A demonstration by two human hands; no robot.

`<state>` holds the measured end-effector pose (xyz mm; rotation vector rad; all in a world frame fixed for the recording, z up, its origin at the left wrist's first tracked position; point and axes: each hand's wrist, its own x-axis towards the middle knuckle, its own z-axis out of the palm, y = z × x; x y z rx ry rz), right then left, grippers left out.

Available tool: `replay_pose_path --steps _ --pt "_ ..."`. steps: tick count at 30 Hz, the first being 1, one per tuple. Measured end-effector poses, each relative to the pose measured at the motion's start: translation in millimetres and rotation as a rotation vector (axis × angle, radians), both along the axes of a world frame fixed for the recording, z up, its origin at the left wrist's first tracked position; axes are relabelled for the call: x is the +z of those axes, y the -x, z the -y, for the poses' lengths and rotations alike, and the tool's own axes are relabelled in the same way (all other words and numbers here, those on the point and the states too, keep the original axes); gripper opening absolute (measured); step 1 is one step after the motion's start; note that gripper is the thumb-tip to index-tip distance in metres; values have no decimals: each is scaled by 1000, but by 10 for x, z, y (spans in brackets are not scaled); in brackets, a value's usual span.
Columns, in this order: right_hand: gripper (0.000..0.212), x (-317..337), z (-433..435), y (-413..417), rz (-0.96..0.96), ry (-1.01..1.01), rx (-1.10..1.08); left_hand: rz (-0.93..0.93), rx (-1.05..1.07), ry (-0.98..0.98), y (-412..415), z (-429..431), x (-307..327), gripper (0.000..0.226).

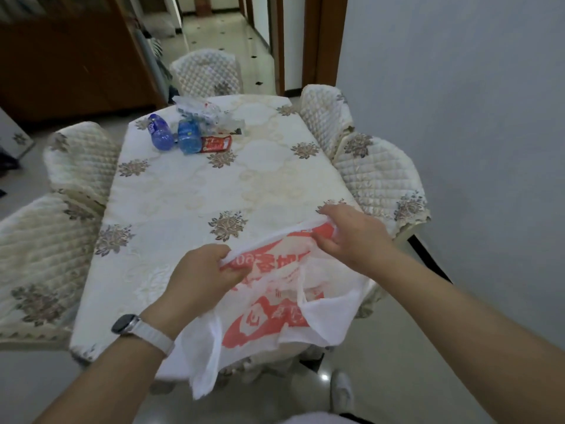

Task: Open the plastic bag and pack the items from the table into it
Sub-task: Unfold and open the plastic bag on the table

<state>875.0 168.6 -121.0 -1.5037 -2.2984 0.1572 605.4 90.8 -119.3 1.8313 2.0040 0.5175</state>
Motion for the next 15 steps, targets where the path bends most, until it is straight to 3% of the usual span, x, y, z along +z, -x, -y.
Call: replay_pose_path --steps 9,15 --pt "35 -426 -750 -673 120 261 -49 23 211 -20 -190 -457 -181 36" --pt "40 -530 -1144 -648 -89 344 -17 -62 326 15 -330 -775 -206 28"
